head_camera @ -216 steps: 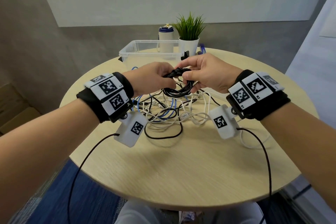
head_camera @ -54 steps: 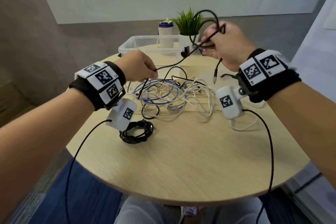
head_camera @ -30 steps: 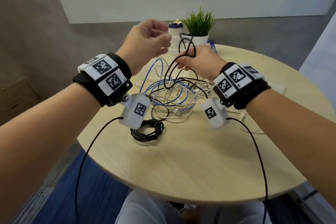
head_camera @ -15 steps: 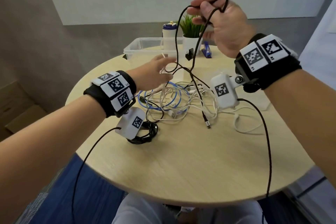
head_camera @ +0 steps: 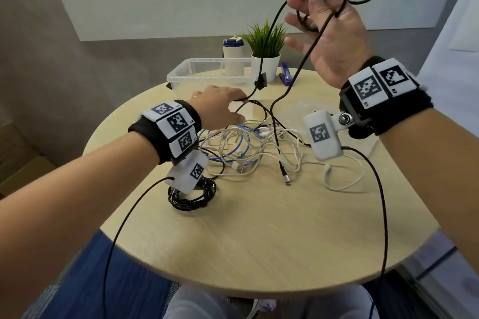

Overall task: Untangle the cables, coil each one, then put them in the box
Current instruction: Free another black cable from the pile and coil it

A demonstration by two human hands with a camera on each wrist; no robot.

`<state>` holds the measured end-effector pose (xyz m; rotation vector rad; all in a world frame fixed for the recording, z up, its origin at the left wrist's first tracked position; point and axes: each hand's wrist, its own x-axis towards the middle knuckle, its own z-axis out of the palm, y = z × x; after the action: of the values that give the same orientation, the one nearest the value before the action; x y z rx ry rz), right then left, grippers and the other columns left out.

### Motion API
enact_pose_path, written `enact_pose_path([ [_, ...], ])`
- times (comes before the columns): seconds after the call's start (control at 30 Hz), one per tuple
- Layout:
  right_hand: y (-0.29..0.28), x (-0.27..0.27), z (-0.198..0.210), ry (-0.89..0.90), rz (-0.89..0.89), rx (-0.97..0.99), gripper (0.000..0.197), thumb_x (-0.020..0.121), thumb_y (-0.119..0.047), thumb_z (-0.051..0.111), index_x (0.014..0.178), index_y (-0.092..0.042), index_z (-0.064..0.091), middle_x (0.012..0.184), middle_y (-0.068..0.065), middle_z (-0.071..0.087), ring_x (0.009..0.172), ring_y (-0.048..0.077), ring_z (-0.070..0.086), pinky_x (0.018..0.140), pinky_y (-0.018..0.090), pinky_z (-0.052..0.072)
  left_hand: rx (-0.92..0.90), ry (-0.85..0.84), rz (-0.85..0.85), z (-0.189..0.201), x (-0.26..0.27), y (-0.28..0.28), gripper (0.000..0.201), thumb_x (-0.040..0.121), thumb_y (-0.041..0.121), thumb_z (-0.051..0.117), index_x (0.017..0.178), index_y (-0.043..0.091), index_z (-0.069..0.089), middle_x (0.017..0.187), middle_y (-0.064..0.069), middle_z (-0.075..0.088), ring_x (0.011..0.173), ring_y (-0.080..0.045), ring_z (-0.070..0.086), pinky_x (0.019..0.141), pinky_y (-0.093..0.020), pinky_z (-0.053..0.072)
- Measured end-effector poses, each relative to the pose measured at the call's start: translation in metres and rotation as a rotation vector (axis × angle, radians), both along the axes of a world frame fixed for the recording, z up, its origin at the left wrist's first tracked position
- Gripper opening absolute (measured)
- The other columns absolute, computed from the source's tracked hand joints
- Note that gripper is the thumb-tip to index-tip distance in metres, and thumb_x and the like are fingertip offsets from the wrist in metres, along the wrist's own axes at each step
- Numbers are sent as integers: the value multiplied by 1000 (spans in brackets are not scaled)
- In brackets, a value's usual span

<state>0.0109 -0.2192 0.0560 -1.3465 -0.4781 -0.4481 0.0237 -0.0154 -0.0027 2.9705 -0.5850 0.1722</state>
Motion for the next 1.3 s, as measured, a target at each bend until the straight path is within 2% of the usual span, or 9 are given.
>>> enact_pose_path([
  [0.1, -3, 1, -4, 14, -82, -74, 20, 100, -20, 42, 106, -24, 61, 106, -2, 65, 105, 16, 61, 79, 34, 54, -40, 6, 19, -2, 5, -2, 26, 93, 24, 54, 116, 17, 65, 116, -7, 63, 104, -23, 52, 80, -26, 36],
  [0.33, -5, 9, -33, 145, -132, -363, 23, 97, -10, 47, 91, -27, 62, 95, 0, 65, 89, 12, 59, 71, 29, 51, -542, -112, 40, 23, 10, 2, 19, 93, 16, 55, 103, 12, 71, 80, -3, 66, 71, -16, 56, 68, -28, 47],
  [0.47, -1, 13, -54, 236, -121, -554, 15, 92, -13, 56, 91, -27, 64, 93, -2, 67, 96, 15, 61, 79, 38, 54, -757, -313, -74, 36, 10, 0, 22, 91, 9, 53, 99, 17, 72, 94, -5, 70, 72, -11, 57, 73, -22, 48],
  [0.63, 1, 12, -62, 285, -139, -663, 14, 94, -16, 56, 89, -26, 62, 101, 6, 66, 104, 26, 61, 87, 44, 53, -1009, -525, -288, 51, 1, -1, 24, 89, 3, 55, 106, 14, 68, 117, 3, 60, 100, 14, 57, 91, -8, 42],
  [0.77, 0, 11, -61, 306, -149, -714, 18, 96, -22, 51, 80, -27, 60, 92, 2, 65, 95, 23, 63, 76, 36, 53, -993, -542, -327, 55, -9, 4, 19, 87, 11, 61, 99, 24, 68, 106, 7, 64, 95, 5, 62, 87, -16, 49],
  [0.9, -3, 12, -59, 322, -190, -691, 20, 95, -20, 51, 77, -23, 59, 78, 0, 65, 75, 17, 62, 67, 31, 50, -1053, -292, -286, 51, -17, 11, 23, 87, 9, 58, 86, 28, 70, 74, 8, 70, 78, -20, 71, 74, -32, 58],
  [1.03, -3, 13, -59, 334, -208, -608, 16, 95, -16, 50, 81, -20, 56, 81, 4, 65, 77, 20, 66, 70, 36, 54, -978, -142, -219, 48, -28, 12, 11, 93, 12, 57, 89, 16, 67, 71, -3, 66, 59, -11, 69, 58, -23, 57],
  [1.13, -3, 12, -58, 356, -219, -562, 10, 93, -15, 49, 87, -22, 54, 89, 3, 64, 84, 21, 67, 73, 37, 56, -849, 31, -173, 44, -31, 16, 10, 92, 17, 61, 94, 13, 69, 73, -3, 69, 59, -10, 68, 63, -28, 59],
  [1.3, -1, 7, -53, 405, -258, -661, 16, 96, -25, 40, 105, -18, 52, 99, 0, 57, 81, 16, 65, 57, 30, 50, 5, 506, -125, 33, -33, 29, 37, 78, 25, 76, 111, 33, 63, 90, 16, 72, 102, -15, 66, 93, -28, 49],
])
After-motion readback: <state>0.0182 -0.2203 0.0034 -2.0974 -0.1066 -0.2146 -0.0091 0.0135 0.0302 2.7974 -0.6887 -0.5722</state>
